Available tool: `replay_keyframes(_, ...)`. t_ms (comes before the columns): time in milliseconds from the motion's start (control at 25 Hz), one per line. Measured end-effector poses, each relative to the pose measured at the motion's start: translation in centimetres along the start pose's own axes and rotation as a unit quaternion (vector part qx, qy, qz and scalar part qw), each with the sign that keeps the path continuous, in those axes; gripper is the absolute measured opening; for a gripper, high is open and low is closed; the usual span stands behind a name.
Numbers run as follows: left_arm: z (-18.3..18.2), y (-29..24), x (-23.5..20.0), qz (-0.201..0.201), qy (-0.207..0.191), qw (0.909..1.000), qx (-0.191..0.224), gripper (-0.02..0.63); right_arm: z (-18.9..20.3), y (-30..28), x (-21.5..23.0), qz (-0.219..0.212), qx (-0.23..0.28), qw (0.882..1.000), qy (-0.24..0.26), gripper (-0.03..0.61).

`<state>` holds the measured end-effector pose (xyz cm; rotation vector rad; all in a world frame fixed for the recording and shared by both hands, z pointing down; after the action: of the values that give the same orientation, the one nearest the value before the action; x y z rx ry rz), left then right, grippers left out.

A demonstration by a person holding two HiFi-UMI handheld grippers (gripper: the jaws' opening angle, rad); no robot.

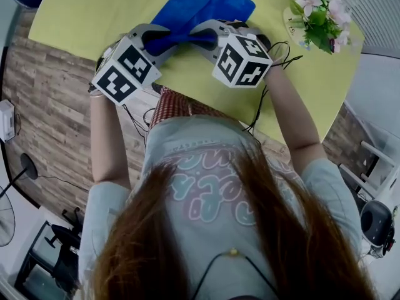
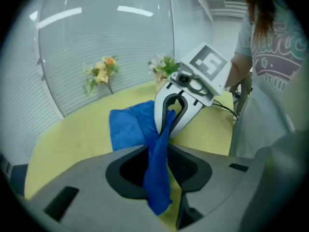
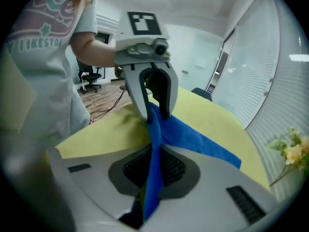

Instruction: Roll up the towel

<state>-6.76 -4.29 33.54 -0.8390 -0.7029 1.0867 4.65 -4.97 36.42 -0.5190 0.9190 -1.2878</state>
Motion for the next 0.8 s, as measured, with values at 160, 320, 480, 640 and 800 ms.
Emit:
replay_keyframes(160,1.4,3.2,1.8,-0.137,-0.005,0.9872,0.081,0.103,0.5,-0.4,1.1,-0.068,0.014,0.995,-0.076,0.029)
replay_keyframes(320,2.3,3.0,3.7,-0.206,-0.059,0.9746,0.065,0.103,1.0,-1.0,2.1,-0.135,0.009,0.983,-0.126,0.028)
replay_keyframes(480,3.0,0.6,4.0,-0.217,-0.085,0.9725,0.009,0.112,0.8,-1.2,2.6,-0.168,-0.002,0.977,-0.133,0.028)
replay_keyframes(640,3.1,-0.5,2.8,-0.216,-0.096,0.9716,-0.008,0.107,1.0,-1.2,2.5,-0.185,-0.003,0.973,-0.134,0.028)
replay_keyframes(800,2.9,-0.5,1.1,-0.131,-0.038,0.9906,-0.001,0.024,1.6,-1.1,3.1,-0.209,0.004,0.966,-0.153,0.030)
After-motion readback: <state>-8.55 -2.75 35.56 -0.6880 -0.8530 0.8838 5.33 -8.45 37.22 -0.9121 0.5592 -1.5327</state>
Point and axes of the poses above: the fingertips, and each gripper's own axes: y backward along the fingers, x to its right, z out of its underside, the point moved 8 cm from there along y, backward along the fingers, and after that the axes turned 9 degrees about -x, right-handed, at the moved point
